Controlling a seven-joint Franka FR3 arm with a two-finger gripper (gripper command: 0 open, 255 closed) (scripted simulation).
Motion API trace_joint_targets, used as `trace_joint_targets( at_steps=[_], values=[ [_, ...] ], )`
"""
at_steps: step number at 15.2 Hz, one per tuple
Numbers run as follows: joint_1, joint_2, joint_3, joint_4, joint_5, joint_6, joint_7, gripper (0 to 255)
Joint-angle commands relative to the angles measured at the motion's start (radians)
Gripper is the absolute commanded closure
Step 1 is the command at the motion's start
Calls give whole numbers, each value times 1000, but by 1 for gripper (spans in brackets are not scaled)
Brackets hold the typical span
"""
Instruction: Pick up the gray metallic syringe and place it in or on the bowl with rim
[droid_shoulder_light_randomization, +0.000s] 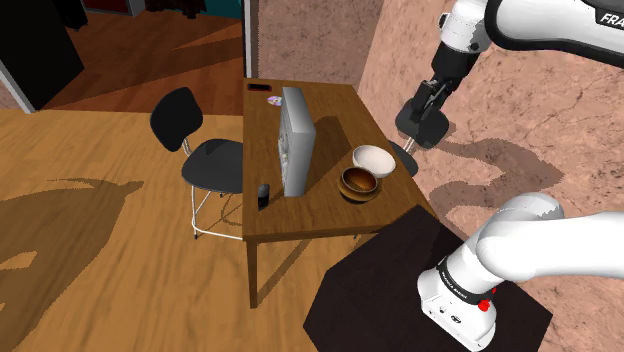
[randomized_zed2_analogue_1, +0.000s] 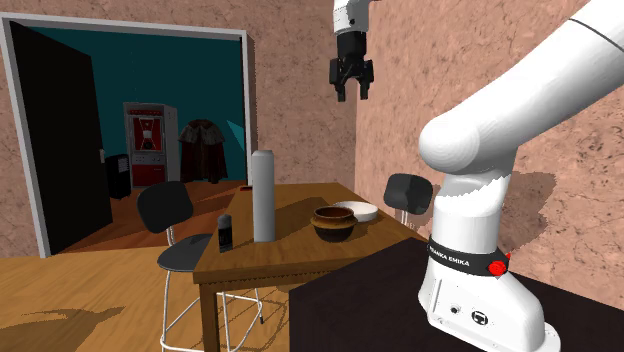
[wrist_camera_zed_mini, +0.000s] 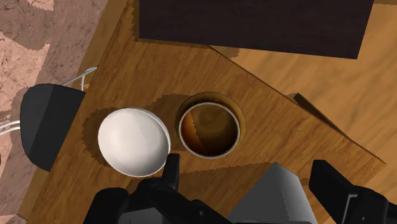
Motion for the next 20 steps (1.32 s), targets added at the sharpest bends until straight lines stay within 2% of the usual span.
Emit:
trace_joint_targets(
  at_steps=[1, 11, 20],
  values=[
    [0, 0, 0, 0, 0, 0, 0, 0],
    [39, 162, 110, -140, 83, 334, 149, 0],
    [48, 430, 224, -143, 97, 638, 292, 0]
  ],
)
